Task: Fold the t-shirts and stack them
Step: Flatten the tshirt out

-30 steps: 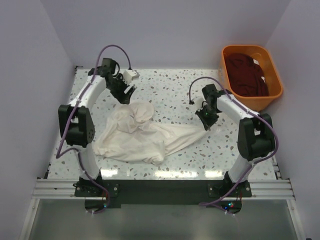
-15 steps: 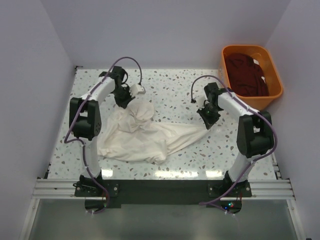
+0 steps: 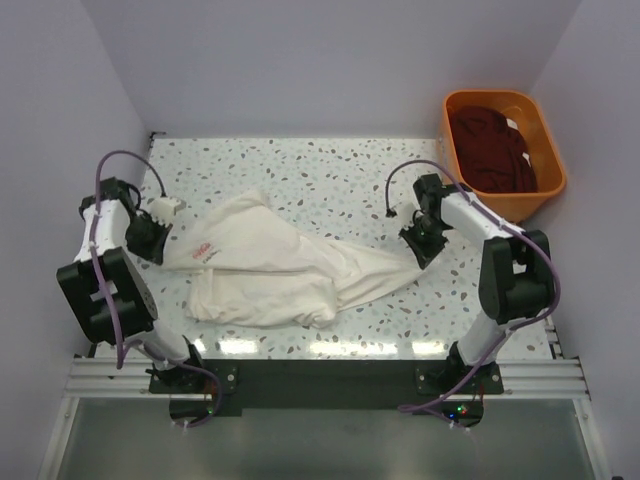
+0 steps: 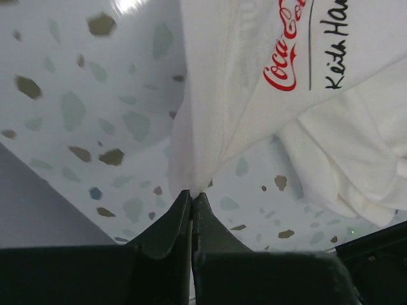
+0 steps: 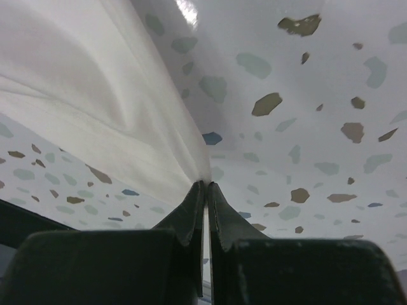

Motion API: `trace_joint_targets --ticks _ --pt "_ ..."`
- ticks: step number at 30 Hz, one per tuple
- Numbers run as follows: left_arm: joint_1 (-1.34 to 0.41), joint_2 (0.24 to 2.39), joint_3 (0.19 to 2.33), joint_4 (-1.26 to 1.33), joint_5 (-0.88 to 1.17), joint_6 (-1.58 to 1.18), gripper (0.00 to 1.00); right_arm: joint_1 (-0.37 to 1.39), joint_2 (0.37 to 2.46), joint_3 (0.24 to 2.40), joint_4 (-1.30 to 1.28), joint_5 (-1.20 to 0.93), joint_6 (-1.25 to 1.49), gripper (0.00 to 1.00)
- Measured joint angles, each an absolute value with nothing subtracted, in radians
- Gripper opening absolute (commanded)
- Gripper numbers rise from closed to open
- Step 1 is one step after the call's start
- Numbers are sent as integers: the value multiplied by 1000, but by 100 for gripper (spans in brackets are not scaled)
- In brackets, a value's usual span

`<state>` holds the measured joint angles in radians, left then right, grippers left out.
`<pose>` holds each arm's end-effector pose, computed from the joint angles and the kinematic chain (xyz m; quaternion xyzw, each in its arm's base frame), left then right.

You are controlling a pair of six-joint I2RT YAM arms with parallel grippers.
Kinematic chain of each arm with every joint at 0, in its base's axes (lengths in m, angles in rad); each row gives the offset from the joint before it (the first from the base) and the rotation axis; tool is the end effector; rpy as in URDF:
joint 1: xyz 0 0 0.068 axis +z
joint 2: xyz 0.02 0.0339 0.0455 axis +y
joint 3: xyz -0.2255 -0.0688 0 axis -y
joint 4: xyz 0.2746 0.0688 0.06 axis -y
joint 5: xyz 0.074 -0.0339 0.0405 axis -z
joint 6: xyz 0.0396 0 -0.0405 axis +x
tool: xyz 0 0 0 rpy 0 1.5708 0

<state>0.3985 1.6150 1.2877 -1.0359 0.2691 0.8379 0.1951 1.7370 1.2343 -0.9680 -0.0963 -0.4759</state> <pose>0.3104 0.1193 0.1975 0.2284 0.9589 -0.0492 0.1610 0.3310 0.0693 0.1433 -0.3307 0.9412 0.0406 0.0562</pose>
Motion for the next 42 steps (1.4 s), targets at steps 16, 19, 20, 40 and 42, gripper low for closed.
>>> trace_joint_targets --ticks 16,19,20,40,42 --pt "479 1837 1448 -1055 201 681 72 195 1722 1176 -1028 -113 -525 0" --pt "350 1860 1641 -1045 292 642 74 195 1743 1201 -1035 -126 -531 0" --pt "300 1878 1691 -1039 317 626 74 195 1749 1207 -1036 -127 -532 0" --pt "-22 2349 2069 -1154 490 366 0 168 1829 1341 -1047 -122 -545 0" --pt "-20 2335 2070 -1163 511 390 0 149 1849 1377 -1056 -121 -551 0"
